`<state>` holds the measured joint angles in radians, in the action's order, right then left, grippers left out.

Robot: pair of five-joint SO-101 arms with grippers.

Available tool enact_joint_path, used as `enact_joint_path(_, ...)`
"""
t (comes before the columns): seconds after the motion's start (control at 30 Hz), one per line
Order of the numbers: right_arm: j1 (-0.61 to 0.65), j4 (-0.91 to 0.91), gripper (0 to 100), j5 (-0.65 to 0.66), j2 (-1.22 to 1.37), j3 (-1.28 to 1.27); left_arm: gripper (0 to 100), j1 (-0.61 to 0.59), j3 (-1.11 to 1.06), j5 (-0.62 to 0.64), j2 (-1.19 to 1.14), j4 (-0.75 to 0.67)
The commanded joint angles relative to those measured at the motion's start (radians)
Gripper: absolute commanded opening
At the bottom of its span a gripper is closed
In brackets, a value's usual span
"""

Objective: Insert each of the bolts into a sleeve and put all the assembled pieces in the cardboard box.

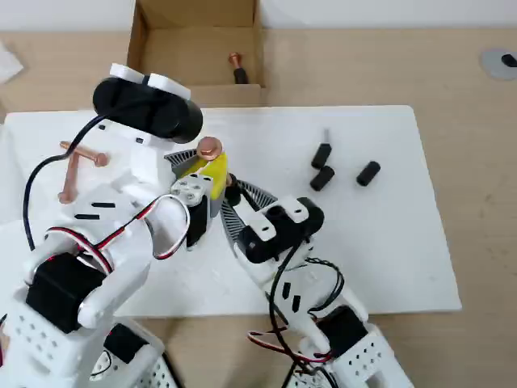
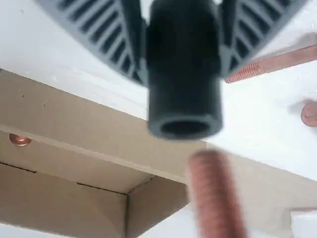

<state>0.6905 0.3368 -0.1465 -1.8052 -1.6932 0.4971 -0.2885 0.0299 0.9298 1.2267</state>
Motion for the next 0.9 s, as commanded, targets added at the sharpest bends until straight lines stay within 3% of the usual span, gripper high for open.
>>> enact_joint_path(0.0,-0.002,0.000,0.9,-0.011,-0.044,0.001,1,0.015,0.058,-0.006,-0.004,0.003)
enact_joint_path(0.87,-0.002,0.000,0.9,-0.011,-0.045,0.001,1,-0.005,-0.087,-0.014,-0.001,-0.068)
